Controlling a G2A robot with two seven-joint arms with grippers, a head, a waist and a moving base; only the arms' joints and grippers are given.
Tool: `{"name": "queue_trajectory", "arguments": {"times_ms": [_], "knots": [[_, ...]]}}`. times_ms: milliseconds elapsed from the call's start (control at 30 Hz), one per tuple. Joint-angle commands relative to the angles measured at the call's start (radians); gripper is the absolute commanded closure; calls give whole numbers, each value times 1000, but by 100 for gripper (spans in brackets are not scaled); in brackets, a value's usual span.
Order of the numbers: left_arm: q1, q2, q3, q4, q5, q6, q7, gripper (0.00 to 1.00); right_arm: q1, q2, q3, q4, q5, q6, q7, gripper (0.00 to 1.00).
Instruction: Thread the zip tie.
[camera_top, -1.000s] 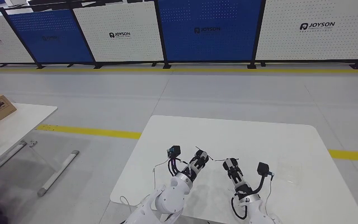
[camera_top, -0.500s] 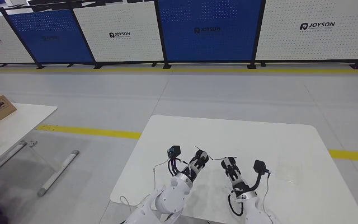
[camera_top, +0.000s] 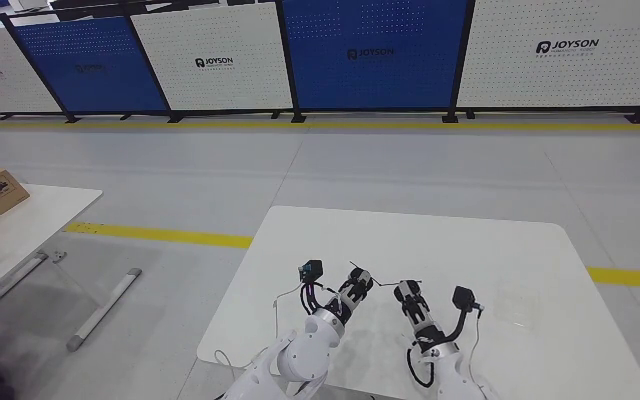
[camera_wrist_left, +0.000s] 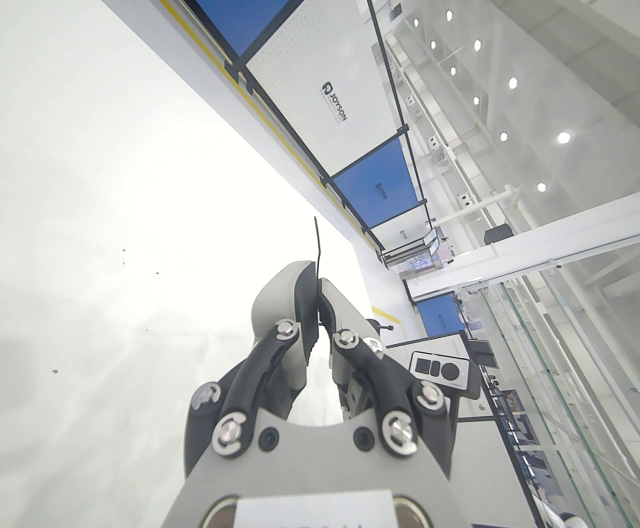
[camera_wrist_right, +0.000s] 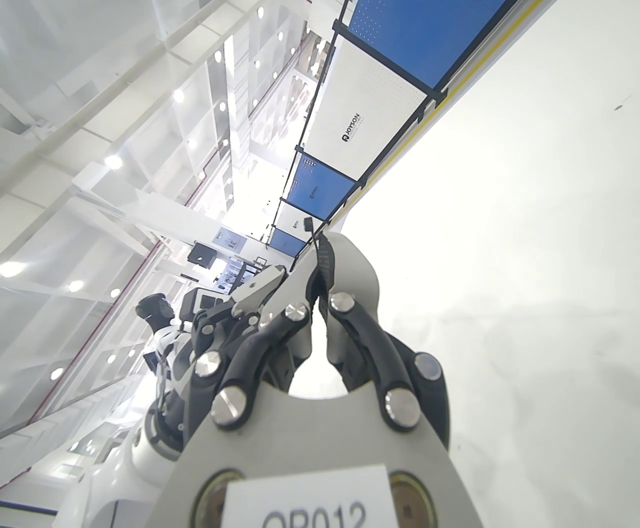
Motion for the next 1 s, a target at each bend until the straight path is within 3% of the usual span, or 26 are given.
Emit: {"name": "queue_trajectory", "arguments": {"times_ms": [0,433,967], "knots": [[0,0,0,0,0,0,0,100,2,-1,-2,1,-2,4,1,100],[0,0,0,0,0,0,0,100,-9,-3,14,-7,-1,-5,-8,100],[0,0,0,0,0,0,0,100,19,-13,-4,15,-2,31,11,100]]}}
